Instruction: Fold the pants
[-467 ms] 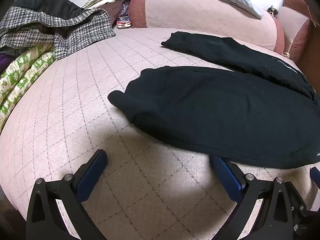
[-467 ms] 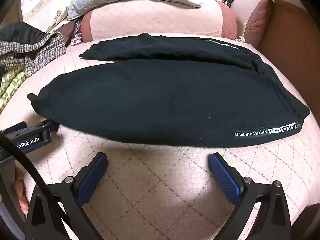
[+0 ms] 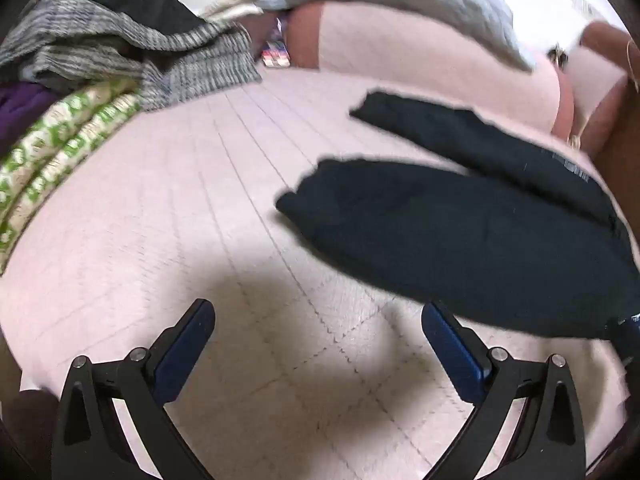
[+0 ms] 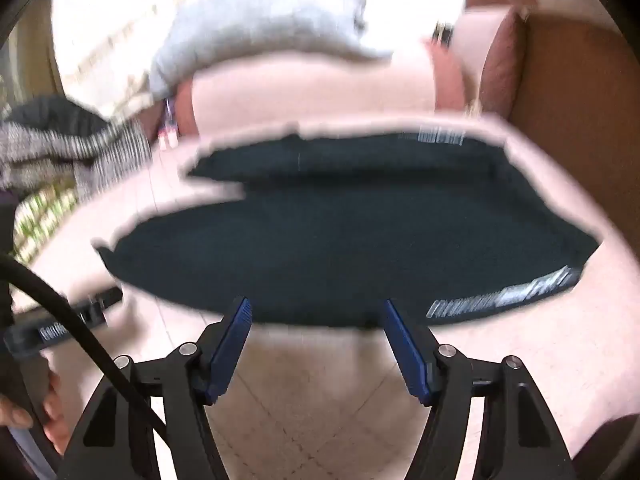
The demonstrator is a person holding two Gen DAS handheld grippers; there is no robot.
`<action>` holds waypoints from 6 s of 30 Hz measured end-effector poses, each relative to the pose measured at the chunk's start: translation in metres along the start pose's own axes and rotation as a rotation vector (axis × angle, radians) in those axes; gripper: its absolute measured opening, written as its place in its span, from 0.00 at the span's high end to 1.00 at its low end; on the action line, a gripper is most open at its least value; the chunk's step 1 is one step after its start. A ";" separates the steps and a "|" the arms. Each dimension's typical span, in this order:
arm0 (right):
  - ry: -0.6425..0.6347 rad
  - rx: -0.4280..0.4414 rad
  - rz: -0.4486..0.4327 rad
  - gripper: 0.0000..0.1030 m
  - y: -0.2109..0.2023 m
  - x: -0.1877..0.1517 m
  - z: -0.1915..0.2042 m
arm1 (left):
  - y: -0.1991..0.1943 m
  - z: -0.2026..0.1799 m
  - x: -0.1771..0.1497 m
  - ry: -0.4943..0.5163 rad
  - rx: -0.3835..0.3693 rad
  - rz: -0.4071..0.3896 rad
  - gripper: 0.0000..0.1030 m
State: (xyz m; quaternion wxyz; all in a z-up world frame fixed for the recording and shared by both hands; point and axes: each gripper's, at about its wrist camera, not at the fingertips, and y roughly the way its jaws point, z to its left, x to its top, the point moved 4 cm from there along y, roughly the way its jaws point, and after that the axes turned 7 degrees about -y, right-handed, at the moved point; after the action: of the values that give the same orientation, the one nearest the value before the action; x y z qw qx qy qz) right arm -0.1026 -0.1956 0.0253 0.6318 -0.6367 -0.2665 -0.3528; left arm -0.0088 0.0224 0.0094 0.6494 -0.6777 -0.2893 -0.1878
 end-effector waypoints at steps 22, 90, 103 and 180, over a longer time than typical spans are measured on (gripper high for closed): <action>0.089 0.455 -0.503 0.26 -0.181 0.110 0.077 | -0.038 -0.156 -0.056 0.119 -0.193 0.154 0.00; -0.037 -0.031 0.299 0.16 0.259 0.199 -0.224 | 0.198 -0.095 0.228 0.128 -0.318 0.136 0.39; 0.131 0.069 0.137 0.14 0.023 0.055 -0.110 | -0.022 -0.080 0.116 0.155 -0.190 -0.035 0.18; -0.086 0.035 0.319 0.12 0.195 0.188 -0.209 | 0.153 -0.073 0.205 0.024 -0.369 0.211 0.18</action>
State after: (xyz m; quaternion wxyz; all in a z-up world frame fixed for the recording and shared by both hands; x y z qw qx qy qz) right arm 0.1413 -0.4348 0.0429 0.6788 -0.6743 -0.1951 -0.2155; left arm 0.2539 -0.0182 0.0268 0.5336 -0.8095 -0.1697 -0.1765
